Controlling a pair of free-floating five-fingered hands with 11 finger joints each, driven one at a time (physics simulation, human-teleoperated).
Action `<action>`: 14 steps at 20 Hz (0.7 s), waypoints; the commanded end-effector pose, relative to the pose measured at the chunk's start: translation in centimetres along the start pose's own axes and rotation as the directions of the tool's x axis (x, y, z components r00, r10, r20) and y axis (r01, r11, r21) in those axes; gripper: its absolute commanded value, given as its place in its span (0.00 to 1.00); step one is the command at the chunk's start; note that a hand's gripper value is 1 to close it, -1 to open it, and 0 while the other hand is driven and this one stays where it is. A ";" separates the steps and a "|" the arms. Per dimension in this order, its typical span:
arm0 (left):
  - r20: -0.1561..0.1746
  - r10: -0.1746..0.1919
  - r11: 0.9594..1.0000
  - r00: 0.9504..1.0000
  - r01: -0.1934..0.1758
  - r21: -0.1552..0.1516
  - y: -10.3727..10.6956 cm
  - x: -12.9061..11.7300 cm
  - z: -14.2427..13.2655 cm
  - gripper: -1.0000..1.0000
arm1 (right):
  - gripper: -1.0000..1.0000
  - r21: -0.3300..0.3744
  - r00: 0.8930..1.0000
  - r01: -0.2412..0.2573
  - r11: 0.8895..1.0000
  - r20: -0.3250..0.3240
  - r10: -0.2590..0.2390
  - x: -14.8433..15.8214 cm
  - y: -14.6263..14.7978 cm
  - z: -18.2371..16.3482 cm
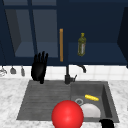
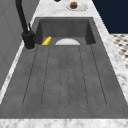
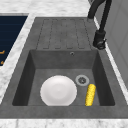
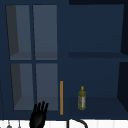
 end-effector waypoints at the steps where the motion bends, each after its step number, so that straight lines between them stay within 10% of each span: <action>1: 0.000 -0.007 0.997 1.000 0.007 0.081 -0.2 0.1 0.2 0.00 | 0.50 0.000 1.000 0.000 1.000 0.000 0.000 0.0 0.0 0.0; 3: 0.019 0.000 1.000 1.000 0.000 0.013 -0.2 0.3 -0.1 0.00 | 0.50 0.000 1.000 0.000 1.000 0.000 0.000 0.0 0.0 0.0; 7: 0.043 -0.011 1.000 0.999 0.010 0.025 -0.7 0.1 0.3 0.00 | 0.50 0.000 1.000 0.000 1.000 0.000 0.000 0.0 0.0 0.0; 10: 0.095 -0.014 0.996 0.995 0.006 0.087 -0.6 -0.1 0.5 0.00 | 0.50 0.000 1.000 0.000 1.000 0.000 0.000 0.0 0.0 0.0; 14: 0.035 -0.042 0.988 0.999 0.036 0.153 0.4 -0.6 0.1 0.00 | 0.50 0.000 1.000 0.000 1.000 0.000 0.000 0.0 0.0 0.0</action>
